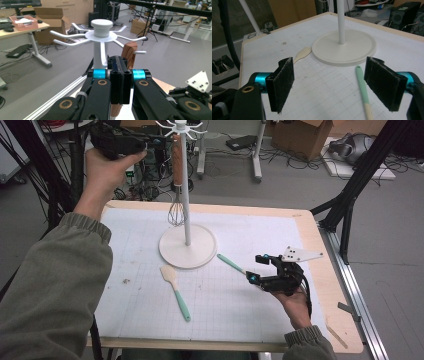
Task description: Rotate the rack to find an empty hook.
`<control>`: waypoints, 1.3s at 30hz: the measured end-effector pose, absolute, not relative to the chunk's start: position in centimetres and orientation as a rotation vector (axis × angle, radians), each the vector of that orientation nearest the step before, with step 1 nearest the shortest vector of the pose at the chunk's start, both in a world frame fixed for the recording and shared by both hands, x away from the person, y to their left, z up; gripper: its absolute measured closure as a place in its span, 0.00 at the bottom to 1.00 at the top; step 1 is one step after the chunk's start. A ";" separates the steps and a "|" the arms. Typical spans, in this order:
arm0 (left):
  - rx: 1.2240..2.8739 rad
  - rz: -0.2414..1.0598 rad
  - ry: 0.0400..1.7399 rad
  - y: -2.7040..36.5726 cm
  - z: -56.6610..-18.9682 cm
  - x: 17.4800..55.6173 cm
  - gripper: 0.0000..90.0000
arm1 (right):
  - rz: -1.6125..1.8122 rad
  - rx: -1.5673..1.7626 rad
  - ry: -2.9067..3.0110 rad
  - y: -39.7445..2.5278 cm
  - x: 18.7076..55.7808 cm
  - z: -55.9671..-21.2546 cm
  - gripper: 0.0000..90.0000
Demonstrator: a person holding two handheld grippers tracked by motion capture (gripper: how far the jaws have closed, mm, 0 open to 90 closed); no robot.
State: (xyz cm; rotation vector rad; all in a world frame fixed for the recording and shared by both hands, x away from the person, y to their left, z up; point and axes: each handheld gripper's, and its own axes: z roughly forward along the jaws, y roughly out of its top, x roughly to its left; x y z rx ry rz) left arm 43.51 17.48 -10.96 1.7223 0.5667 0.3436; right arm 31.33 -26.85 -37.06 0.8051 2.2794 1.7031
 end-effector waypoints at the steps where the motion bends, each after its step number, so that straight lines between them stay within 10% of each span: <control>1: 1.726 0.347 0.571 17.6 -10.9 43.6 1.00 | 1.701 0.805 2.280 -26.8 31.3 -37.0 0.26; 39: 1.698 0.313 0.499 14.4 -10.9 41.7 1.00 | 1.699 0.800 2.270 -26.8 31.1 -36.9 0.26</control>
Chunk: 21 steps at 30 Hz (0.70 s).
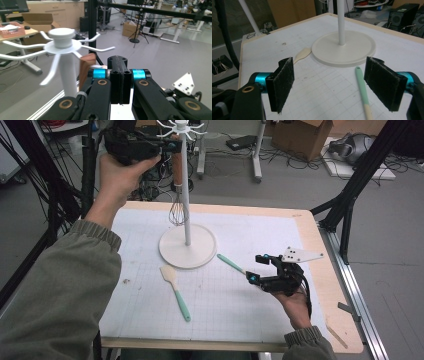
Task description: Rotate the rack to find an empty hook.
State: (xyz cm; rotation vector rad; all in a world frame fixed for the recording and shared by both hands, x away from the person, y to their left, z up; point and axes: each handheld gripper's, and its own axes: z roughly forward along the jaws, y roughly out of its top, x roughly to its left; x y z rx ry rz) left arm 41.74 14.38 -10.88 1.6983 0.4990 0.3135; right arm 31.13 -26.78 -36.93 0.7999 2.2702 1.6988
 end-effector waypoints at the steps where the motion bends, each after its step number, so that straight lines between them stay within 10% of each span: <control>1: 1.698 0.313 0.499 14.4 -10.9 41.7 1.00 | 1.701 0.801 2.270 -26.8 31.1 -36.9 0.26; 21: 1.684 0.368 0.559 15.7 -11.0 42.6 1.00 | 1.710 0.795 2.257 -26.9 31.2 -36.9 0.26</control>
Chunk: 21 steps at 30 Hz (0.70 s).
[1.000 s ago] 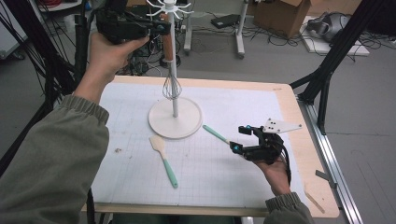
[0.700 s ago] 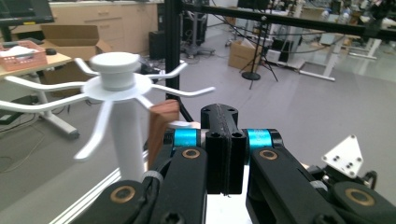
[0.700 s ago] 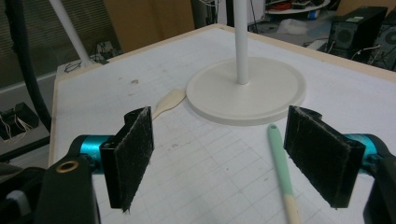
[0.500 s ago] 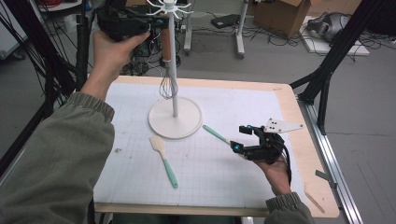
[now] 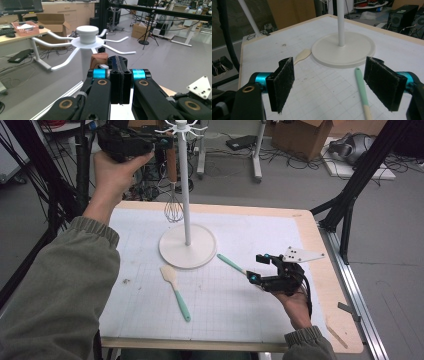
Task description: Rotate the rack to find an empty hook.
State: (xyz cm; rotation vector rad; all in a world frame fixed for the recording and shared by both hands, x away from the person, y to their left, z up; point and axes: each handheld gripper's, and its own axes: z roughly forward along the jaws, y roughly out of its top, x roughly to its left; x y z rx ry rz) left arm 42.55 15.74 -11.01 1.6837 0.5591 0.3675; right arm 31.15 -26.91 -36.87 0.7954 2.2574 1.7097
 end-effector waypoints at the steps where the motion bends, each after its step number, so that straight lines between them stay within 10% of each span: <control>1: 1.688 0.372 0.558 15.8 -11.0 42.6 1.00 | 1.710 0.795 2.257 -26.9 31.2 -36.9 0.26; 21: 1.693 0.383 0.551 17.0 -10.4 42.2 1.00 | 1.710 0.800 2.264 -26.9 31.2 -36.9 0.26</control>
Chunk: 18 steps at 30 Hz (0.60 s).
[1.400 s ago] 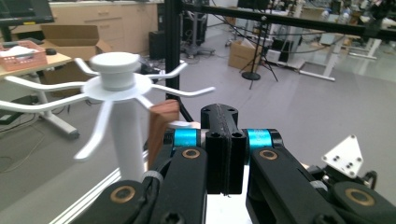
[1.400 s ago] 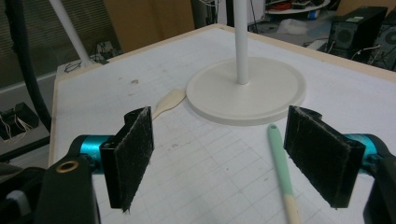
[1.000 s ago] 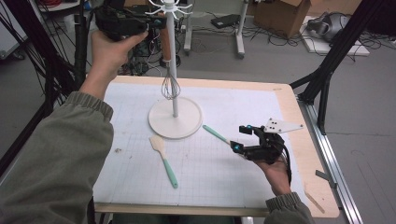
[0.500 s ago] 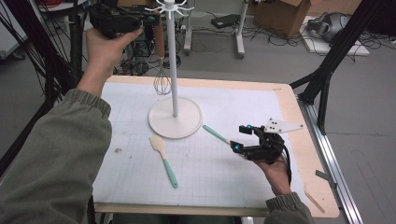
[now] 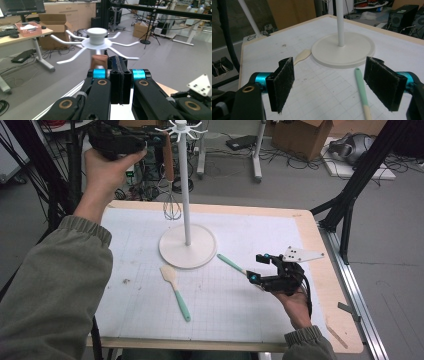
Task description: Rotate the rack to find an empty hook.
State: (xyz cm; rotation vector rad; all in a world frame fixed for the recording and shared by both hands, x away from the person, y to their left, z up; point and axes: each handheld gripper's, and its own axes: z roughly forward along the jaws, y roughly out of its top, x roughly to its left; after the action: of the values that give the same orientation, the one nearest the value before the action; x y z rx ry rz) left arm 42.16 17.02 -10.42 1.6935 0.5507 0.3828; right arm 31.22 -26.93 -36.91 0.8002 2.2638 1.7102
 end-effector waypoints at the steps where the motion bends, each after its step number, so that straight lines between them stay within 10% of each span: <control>1: 1.700 0.383 0.542 17.1 -10.3 41.9 0.99 | 1.709 0.800 2.264 -26.9 31.2 -36.9 0.26; 18: 1.746 0.358 0.480 18.5 -11.8 38.6 0.86 | 1.697 0.799 2.261 -26.8 31.2 -36.9 0.26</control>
State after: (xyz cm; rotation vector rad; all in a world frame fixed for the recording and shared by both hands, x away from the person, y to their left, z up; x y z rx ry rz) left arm 38.55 18.53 -11.84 1.7465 0.4798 0.3583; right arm 31.22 -26.84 -36.92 0.7995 2.2611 1.6972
